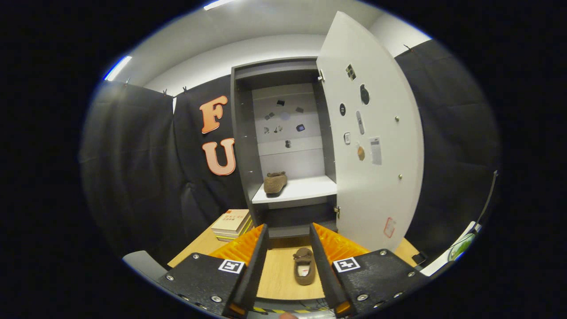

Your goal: Open the shoe cabinet door, grab the shoes and put them into the shoe cabinet, then close the shoe cabinet door.

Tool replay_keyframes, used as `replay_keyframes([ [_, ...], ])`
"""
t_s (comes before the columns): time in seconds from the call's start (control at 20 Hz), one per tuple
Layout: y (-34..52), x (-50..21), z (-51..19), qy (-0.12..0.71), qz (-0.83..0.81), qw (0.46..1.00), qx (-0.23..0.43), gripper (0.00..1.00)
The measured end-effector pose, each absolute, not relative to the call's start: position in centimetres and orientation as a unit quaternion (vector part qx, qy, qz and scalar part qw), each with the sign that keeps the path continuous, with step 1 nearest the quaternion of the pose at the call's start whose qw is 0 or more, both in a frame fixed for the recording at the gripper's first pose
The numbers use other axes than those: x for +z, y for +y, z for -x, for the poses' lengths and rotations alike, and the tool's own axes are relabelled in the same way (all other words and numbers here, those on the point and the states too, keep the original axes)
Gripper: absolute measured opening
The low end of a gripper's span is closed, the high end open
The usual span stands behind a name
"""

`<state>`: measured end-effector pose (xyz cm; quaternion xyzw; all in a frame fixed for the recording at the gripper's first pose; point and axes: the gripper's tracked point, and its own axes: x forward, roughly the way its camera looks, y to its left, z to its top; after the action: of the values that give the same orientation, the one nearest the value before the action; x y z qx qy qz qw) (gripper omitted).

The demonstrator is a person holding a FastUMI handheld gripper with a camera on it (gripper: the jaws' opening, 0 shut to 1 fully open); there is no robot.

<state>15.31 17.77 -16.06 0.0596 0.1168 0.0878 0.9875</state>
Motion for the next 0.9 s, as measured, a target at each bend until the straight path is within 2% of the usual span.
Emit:
replay_keyframes([
  [0.05,18.6,-17.1,-15.3,0.126,-0.054,0.986,0.093,0.72],
  [0.25,20.5,-20.9,-16.1,0.151,-0.023,0.984,0.094,0.82],
  [0.55,22.3,-27.0,-18.7,0.190,-0.033,0.977,0.097,0.89],
  [0.9,23.3,-36.8,-23.7,0.218,-0.048,0.969,0.108,0.89],
])
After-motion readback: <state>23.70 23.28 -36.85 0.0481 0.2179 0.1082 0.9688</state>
